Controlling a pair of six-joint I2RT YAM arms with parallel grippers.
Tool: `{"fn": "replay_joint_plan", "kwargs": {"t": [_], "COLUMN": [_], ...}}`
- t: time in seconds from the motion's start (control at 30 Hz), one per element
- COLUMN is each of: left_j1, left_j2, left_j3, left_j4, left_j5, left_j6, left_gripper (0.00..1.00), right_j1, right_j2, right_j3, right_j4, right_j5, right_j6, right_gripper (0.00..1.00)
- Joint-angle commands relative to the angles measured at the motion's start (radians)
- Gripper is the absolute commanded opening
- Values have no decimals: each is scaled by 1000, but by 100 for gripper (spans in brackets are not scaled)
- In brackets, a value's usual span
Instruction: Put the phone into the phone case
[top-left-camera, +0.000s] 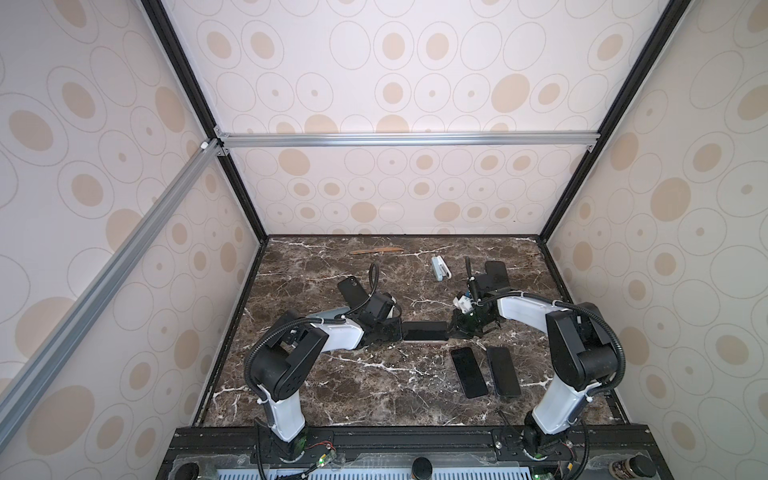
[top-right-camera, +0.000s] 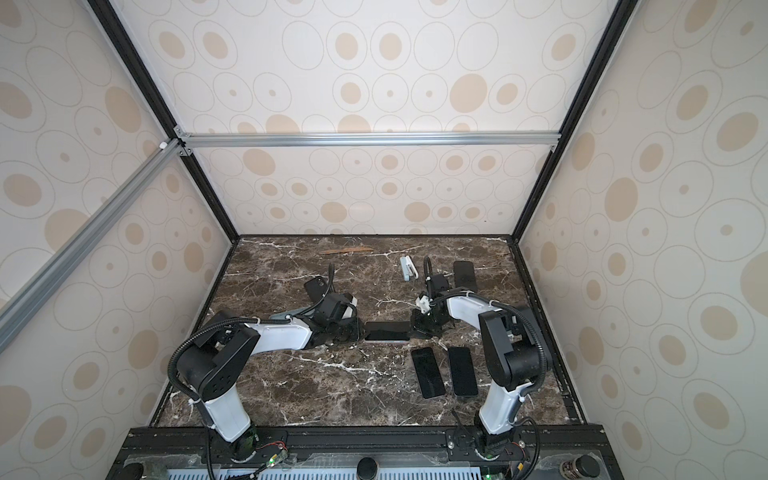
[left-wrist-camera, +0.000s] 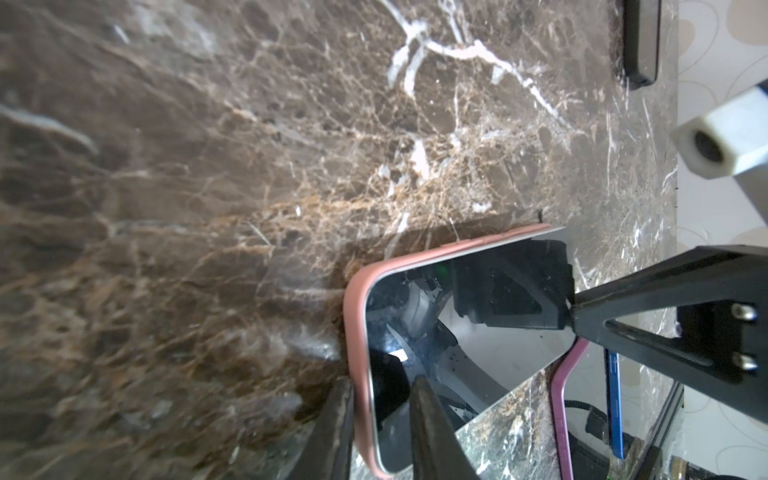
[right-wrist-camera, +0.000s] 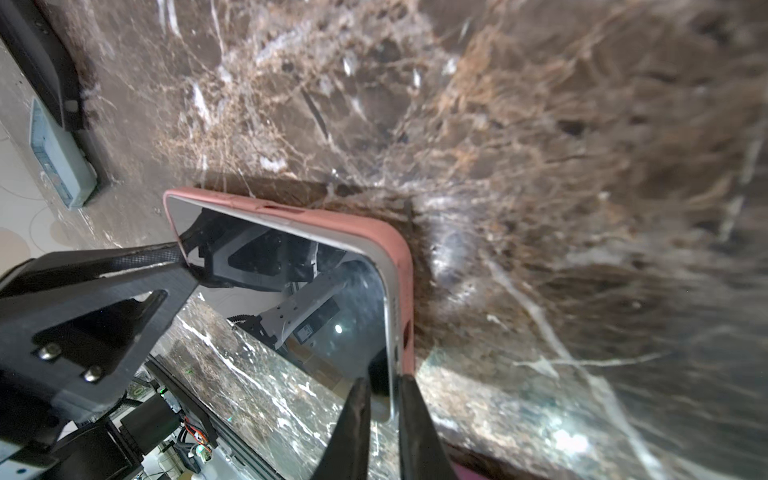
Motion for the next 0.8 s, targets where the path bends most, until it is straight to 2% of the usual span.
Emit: {"fn": "replay_joint_plan", "kwargs": {"t": [0.0,0.13,0.3,0.57,0.77], "left_j1": [-10,-8,-12,-13,-13], "left_j2": [29,32,32,10,9], "left_j3": [-20,-49,-70,-112,-145], "left_j4": [7,32,29,-22,-10], "left_j5": [37,49,36,-47,-60], "left_j6": [-14,-32,-39,-36,-53], "left_gripper": [22,18,20,20,20], "right_j1": [16,36,44,48,59], "right_j2": [22,46,68,79,77], "right_j3": [-16,-18,-26,-27,-14], "right_j4": [30,43,51,-5,-58], "right_j5": [-77,-87,-81,-35,-7], "right_j6": [11,18,19,-19,-49], "right_gripper": [11,9,5,8,8]}}
